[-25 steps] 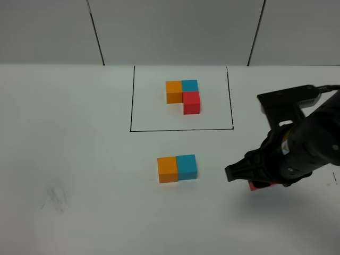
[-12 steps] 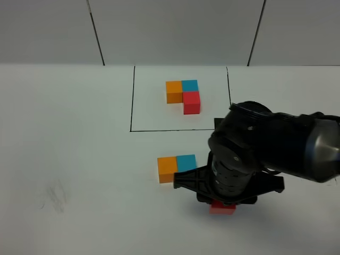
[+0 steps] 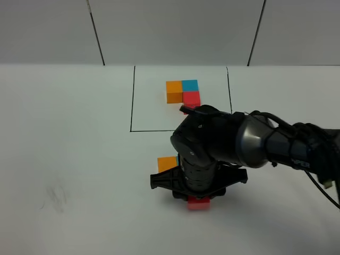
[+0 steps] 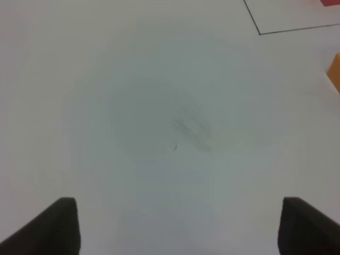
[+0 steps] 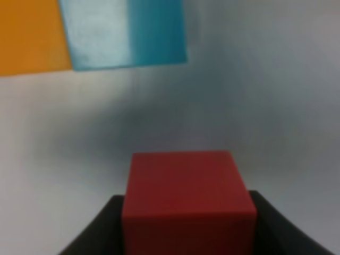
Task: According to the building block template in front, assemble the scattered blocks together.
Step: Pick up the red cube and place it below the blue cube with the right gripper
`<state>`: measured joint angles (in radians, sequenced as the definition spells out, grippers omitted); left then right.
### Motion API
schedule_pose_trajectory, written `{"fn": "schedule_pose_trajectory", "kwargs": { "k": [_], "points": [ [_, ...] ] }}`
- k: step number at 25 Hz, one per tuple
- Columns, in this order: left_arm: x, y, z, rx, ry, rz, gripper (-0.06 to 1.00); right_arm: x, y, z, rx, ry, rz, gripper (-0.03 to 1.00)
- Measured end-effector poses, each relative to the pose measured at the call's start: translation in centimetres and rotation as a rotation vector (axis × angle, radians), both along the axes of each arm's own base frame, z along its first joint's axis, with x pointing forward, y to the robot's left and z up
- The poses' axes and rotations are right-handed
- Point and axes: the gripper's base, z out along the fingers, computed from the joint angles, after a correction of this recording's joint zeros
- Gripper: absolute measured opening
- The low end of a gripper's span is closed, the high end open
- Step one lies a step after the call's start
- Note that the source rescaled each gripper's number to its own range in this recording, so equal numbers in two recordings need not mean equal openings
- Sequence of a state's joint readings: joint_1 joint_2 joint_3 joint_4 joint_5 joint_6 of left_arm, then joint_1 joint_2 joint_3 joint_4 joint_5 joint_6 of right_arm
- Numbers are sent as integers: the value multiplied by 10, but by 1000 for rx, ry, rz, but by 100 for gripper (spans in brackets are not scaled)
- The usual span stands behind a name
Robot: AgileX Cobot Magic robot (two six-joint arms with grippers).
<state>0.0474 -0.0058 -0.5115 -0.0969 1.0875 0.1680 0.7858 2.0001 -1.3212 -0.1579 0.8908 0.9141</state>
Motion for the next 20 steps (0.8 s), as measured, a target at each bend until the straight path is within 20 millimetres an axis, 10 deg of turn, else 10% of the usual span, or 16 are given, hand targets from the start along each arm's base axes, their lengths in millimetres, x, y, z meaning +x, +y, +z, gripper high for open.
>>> {"fn": "schedule_pose_trajectory", "kwargs": {
  "k": [20],
  "points": [
    [0,0,0,0,0,0,66,16,16,-22,-13,-18,49,1]
  ]
}}
